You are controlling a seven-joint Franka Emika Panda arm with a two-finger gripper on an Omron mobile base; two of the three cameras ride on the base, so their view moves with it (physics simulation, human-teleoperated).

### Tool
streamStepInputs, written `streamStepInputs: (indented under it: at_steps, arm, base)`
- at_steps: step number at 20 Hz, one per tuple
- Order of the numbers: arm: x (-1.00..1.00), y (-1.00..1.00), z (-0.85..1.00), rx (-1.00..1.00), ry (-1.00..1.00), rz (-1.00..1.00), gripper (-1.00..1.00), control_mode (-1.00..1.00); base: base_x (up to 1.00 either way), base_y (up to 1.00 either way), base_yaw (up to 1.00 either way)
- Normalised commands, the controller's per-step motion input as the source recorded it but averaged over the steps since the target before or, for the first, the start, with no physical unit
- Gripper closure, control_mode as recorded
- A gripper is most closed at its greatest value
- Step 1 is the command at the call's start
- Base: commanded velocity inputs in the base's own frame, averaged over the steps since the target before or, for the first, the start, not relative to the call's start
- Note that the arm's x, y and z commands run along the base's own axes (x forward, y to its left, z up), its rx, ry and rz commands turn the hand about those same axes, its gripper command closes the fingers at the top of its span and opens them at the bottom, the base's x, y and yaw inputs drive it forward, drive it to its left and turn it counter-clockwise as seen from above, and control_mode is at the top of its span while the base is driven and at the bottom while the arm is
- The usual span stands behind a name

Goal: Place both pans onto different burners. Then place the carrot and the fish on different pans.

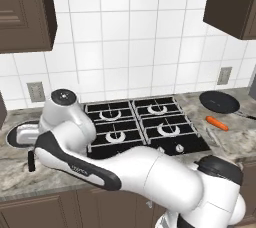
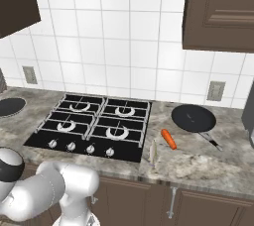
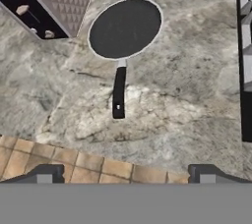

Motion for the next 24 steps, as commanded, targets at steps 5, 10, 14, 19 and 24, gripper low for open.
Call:
streamStepInputs:
  at_steps: [5, 10, 14, 19, 24]
  arm:
    - [0.04, 0.25, 0.00, -0.02, 0.01, 0.00, -1.00, -1.00]
    - [0.01, 0.15, 0.00, -0.02, 0.00, 0.00, -1.00, -1.00]
    - [0.05, 0.02, -0.11, -0.03, 0.00, 0.00, -1.00, -1.00]
    - [0.12, 0.00, -0.19, -0.05, 0.00, 0.00, -1.00, -1.00]
    - [0.22, 0.00, -0.14, 0.00, 0.00, 0.00, -1.00, -1.00]
  base:
    - [0.00, 0.00, 0.00]
    - [0.00, 0.00, 0.00]
    - [0.00, 0.00, 0.00]
    - [0.00, 0.00, 0.00]
    - [0.00, 0.00, 0.00]
